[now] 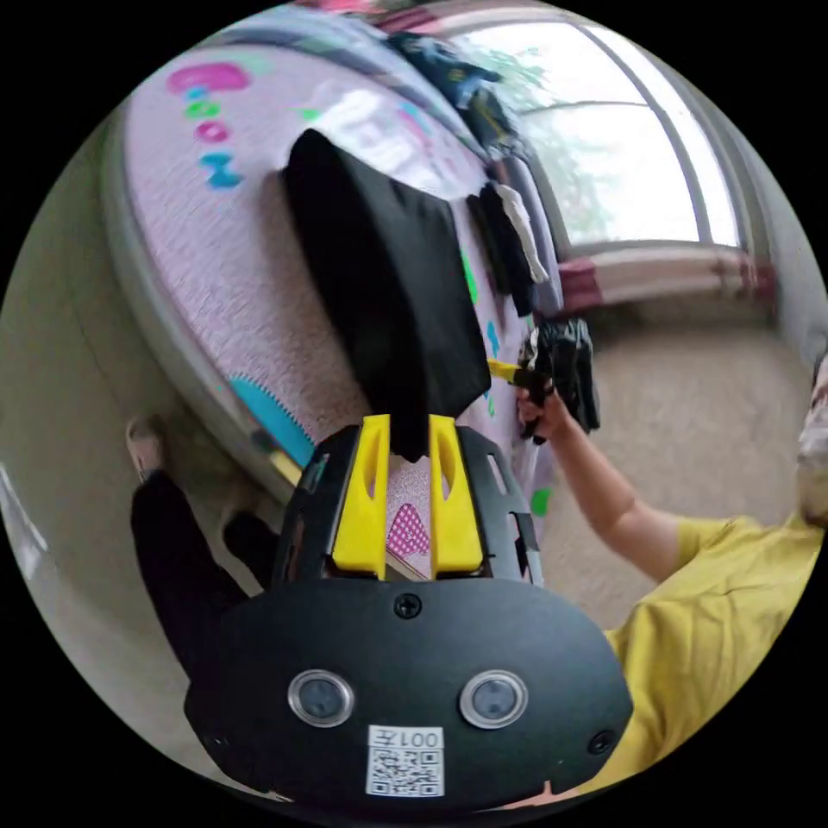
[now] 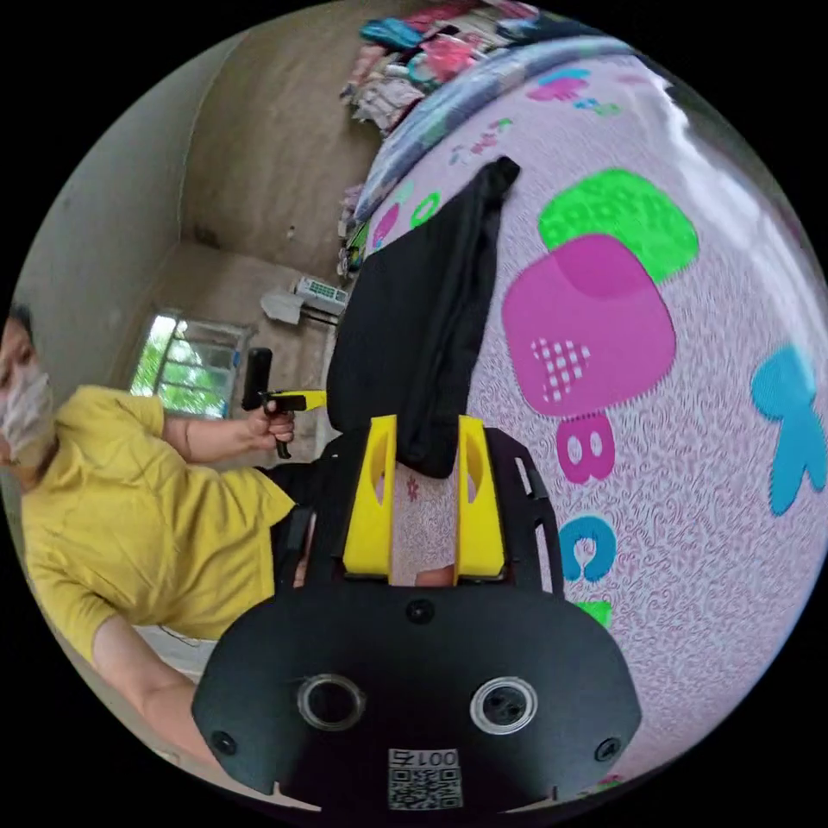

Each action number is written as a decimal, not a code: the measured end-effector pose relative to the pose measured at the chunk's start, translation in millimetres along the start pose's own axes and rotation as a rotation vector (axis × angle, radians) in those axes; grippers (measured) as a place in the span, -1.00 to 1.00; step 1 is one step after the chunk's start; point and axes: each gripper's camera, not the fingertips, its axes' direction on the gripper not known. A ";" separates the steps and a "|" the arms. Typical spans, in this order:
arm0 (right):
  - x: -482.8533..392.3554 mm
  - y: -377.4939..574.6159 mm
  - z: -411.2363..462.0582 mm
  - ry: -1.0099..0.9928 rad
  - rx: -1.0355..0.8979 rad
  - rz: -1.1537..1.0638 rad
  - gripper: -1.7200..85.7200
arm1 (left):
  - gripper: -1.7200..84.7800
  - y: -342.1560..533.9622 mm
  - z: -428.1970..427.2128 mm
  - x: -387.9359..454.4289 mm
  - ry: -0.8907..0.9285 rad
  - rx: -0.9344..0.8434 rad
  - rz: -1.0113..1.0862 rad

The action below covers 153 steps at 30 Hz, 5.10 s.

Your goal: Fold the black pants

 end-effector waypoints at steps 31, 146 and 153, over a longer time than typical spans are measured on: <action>-52.2 31.4 11.9 -0.507 0.203 0.019 -0.81 | -0.87 134.2 -165.0 205.8 0.322 -0.138 -0.027; -526.0 -552.8 579.9 0.264 0.942 0.483 -0.94 | -0.99 -143.7 -989.9 892.8 -0.172 -0.466 0.654; -606.4 -340.0 674.8 0.502 1.026 0.608 -0.95 | -0.99 31.0 -812.5 910.4 -0.022 -0.601 1.096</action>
